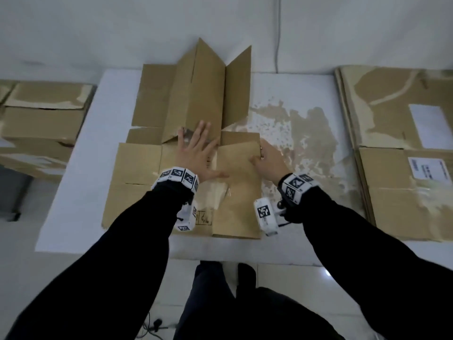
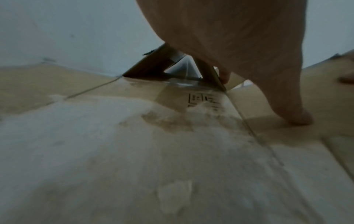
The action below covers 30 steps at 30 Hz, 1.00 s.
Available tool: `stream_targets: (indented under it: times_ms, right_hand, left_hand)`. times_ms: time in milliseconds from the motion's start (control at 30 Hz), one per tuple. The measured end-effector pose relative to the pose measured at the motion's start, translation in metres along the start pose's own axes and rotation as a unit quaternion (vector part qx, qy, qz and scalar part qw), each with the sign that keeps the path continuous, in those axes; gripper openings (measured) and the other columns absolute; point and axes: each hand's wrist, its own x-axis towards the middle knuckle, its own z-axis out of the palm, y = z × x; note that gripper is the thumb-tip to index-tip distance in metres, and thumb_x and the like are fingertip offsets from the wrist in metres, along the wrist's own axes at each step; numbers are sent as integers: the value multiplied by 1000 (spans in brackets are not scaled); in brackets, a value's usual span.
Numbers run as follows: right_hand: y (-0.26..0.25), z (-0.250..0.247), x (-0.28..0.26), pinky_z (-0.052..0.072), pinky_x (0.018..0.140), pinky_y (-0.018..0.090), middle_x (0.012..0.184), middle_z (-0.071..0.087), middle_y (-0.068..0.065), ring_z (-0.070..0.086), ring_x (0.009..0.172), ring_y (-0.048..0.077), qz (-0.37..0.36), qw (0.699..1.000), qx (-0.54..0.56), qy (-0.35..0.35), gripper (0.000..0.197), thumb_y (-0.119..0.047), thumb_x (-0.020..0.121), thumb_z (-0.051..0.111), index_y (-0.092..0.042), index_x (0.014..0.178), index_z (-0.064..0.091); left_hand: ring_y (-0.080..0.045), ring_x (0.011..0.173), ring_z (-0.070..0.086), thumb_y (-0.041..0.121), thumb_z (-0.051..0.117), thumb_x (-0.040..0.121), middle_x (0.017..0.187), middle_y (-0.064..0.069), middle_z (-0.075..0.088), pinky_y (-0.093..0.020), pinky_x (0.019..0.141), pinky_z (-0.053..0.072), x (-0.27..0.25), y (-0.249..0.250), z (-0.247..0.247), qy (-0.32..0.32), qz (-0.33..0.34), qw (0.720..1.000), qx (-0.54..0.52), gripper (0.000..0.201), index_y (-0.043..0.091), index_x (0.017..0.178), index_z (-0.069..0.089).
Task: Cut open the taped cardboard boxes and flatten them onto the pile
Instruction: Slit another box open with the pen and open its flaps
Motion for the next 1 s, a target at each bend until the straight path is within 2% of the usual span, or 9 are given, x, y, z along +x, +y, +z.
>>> stream_targets:
  times_ms: [133, 200, 333, 433, 533, 633, 733, 833, 1000]
  right_hand:
    - [20, 16, 10, 42, 80, 30, 119, 56, 21, 54, 110, 34, 82, 995, -52, 18, 41, -9, 90, 54, 1, 129, 45]
    - [18, 33, 4, 40, 92, 36, 133, 45, 21, 44, 122, 35, 106, 983, -133, 64, 52, -11, 90, 52, -1, 138, 35]
    - [-4, 99, -18, 1, 116, 48, 158, 0, 14, 0, 146, 30, 20, 969, -248, 5, 64, -28, 96, 39, -11, 151, 10]
    - [-4, 132, -25, -20, 108, 51, 158, -13, 5, -17, 145, 25, -12, 962, -267, -57, 65, -54, 93, 11, -27, 151, -6]
    - [13, 114, -28, -19, 110, 46, 158, -18, -3, -21, 144, 21, 45, 967, -248, -29, 62, -60, 92, 3, -37, 148, -9]
    - [24, 90, -37, -12, 113, 49, 159, -11, -7, -13, 146, 18, 80, 963, -257, 9, 62, -59, 92, 6, -39, 149, -4]
    - [12, 82, -27, -3, 115, 52, 157, 18, 3, 13, 145, 25, 85, 964, -243, 74, 57, -41, 95, 34, -22, 148, 27]
    - [-21, 79, 16, 16, 116, 49, 151, 26, 14, 24, 139, 32, 58, 973, -193, 113, 54, -22, 91, 49, -9, 141, 36]
    - [-72, 95, 114, 0, 116, 51, 159, -8, 7, -8, 146, 27, 34, 973, -227, 2, 64, -43, 98, 36, -25, 151, 5]
  left_hand:
    - [-22, 142, -28, 92, 18, 68, 156, -9, -25, -61, 108, -19, 8, 7, 23, -26, 18, 999, -20, 109, 24, 153, 12]
    - [-24, 144, -25, 81, 32, 78, 154, -10, -25, -63, 106, -19, 6, 10, 26, -14, 34, 999, -21, 100, 18, 152, 12]
    - [-28, 145, -19, 39, 43, 93, 158, -14, -18, -52, 117, -7, -17, 4, 41, -29, 107, 988, -107, 77, 10, 153, 4]
    - [-20, 142, -29, 66, 20, 90, 152, -2, -34, -43, 117, -13, -41, -43, 70, -118, 40, 975, -185, 80, 27, 148, -20]
    - [-17, 139, -34, 86, -9, 68, 150, 3, -38, -39, 114, -19, -66, -103, 92, -132, -2, 970, -205, 89, 39, 142, -27]
    - [-12, 143, -26, 81, -3, 76, 155, 4, -27, -35, 117, -13, -82, -134, 97, -109, -17, 959, -261, 88, 33, 148, -15]
    - [-25, 145, 19, 57, 23, 88, 157, -5, 23, -44, 116, 19, -72, -140, 85, -14, -32, 950, -309, 72, 18, 147, 34]
    - [-29, 112, 56, 45, 33, 89, 122, -9, 61, -47, 97, 42, -30, -136, 54, 96, -44, 918, -382, 54, 12, 120, 62]
    - [-27, 145, 15, 35, 43, 94, 157, -13, 19, -44, 116, 12, 84, -123, 23, 16, -27, 962, -272, 62, 14, 149, 25]
